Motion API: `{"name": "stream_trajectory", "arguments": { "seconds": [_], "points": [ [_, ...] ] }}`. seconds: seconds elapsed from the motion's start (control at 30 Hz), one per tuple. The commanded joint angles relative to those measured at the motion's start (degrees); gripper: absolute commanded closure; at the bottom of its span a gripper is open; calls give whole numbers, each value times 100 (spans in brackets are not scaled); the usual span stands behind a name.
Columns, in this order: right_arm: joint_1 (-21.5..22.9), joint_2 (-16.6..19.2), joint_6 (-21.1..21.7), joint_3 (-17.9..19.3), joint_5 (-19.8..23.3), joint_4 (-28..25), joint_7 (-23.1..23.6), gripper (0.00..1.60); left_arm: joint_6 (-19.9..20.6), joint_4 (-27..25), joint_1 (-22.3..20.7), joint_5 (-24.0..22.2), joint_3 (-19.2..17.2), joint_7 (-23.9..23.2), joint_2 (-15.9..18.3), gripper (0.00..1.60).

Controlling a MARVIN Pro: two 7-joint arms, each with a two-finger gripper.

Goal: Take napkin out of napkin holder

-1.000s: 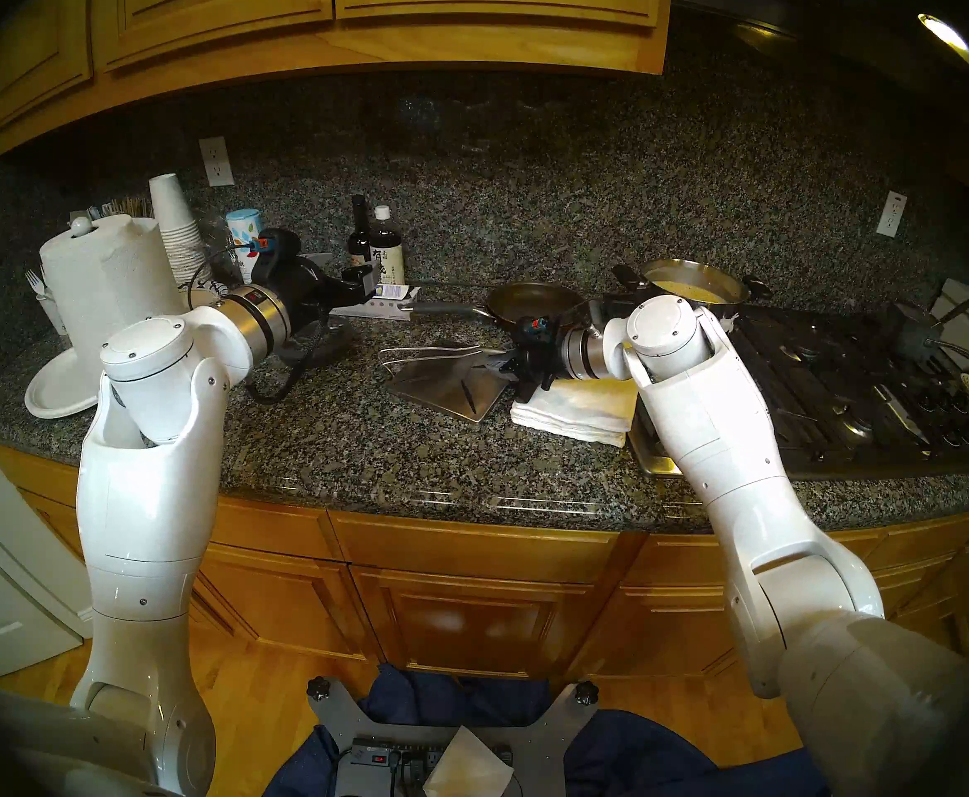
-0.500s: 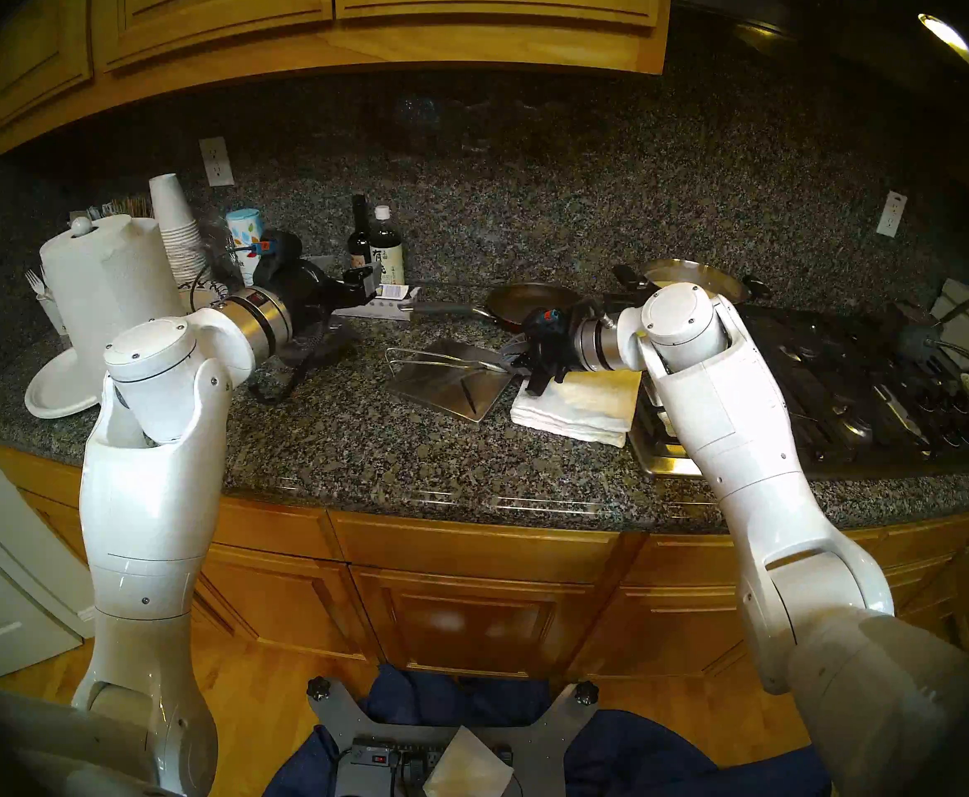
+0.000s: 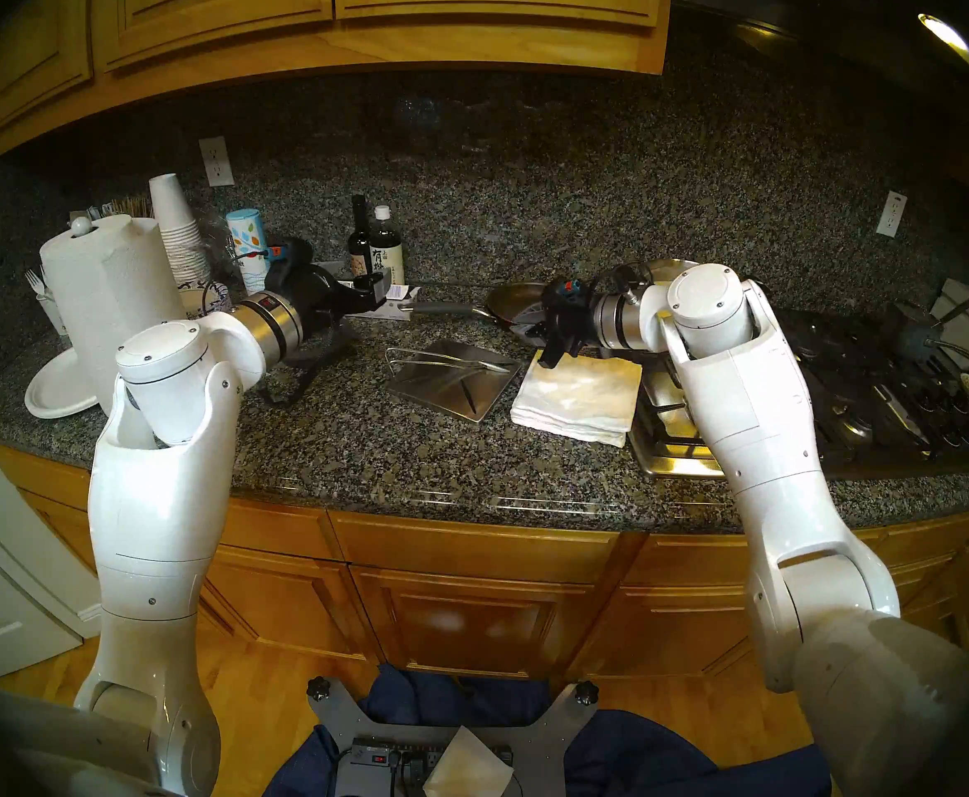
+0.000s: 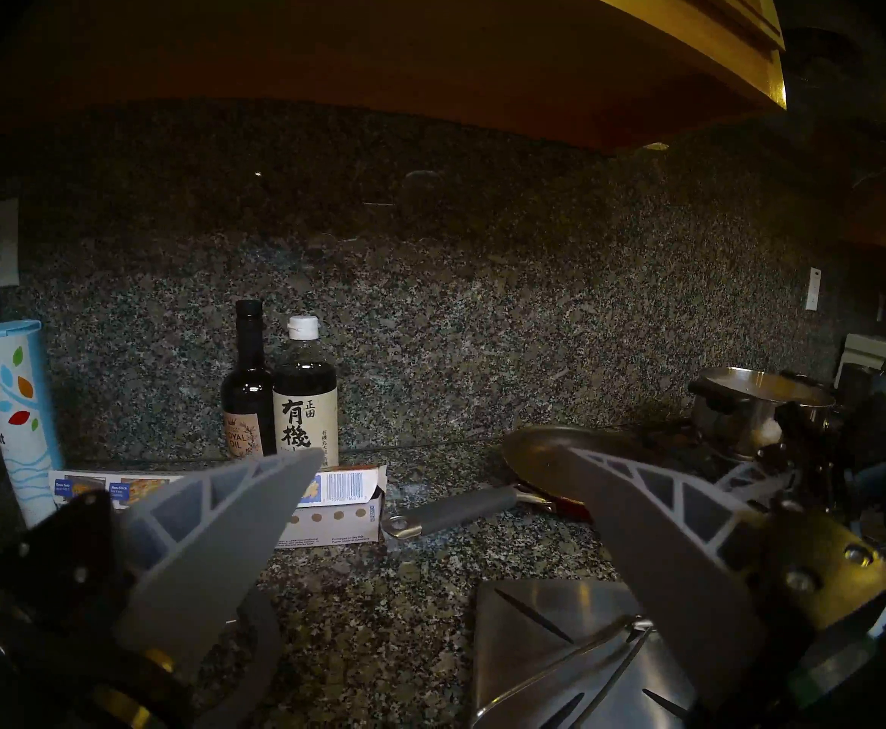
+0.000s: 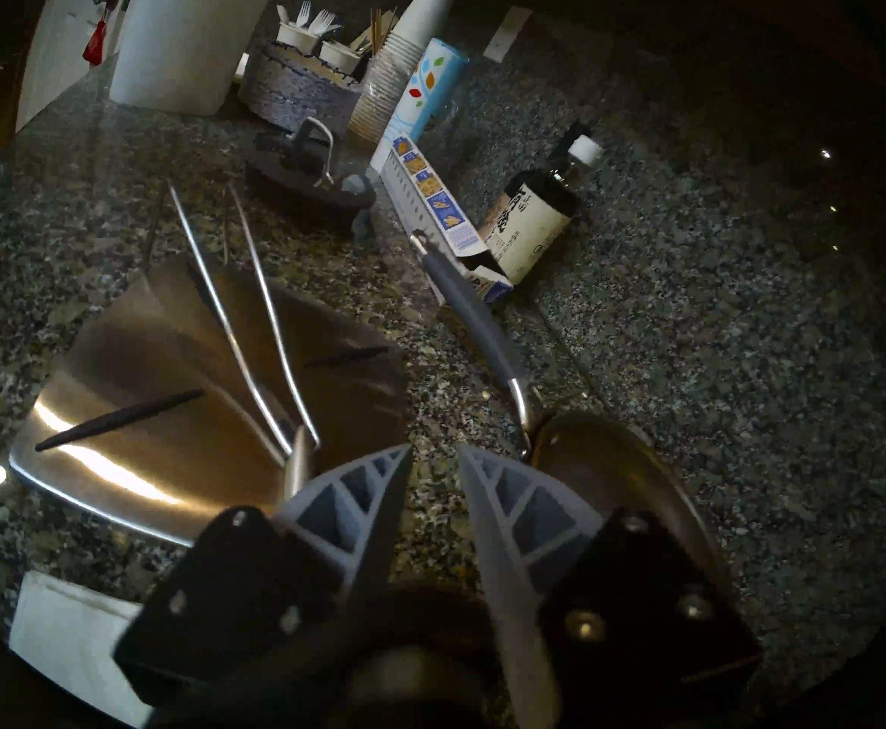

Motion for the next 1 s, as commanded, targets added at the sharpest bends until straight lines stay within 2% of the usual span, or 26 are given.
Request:
{"name": "stream_trajectory", "arguments": {
  "seconds": [0.0, 0.1, 0.53, 0.6, 0.67, 0.73, 0.97],
  "points": [
    [52, 37, 48, 471, 167, -458, -297, 85, -132, -54, -266, 71, 65, 47, -5, 0],
    [17, 64, 83, 636, 197, -585, -370, 85, -174, 16, -290, 189, 169, 121, 7, 0],
    [-219, 23, 192, 835, 237, -937, -486, 85, -322, 146, -342, 391, 261, 322, -28, 0],
    [-246, 12, 204, 867, 247, -965, -516, 75, -329, 148, -338, 400, 262, 340, -41, 0],
    [-281, -18, 216, 919, 253, -998, -593, 52, -348, 146, -329, 414, 262, 366, -56, 0],
    [-290, -20, 230, 935, 240, -1014, -622, 45, -410, 145, -312, 441, 258, 401, -64, 0],
    [-322, -45, 248, 960, 223, -1053, -658, 45, -455, 148, -302, 456, 246, 423, -86, 0]
  ]
}}
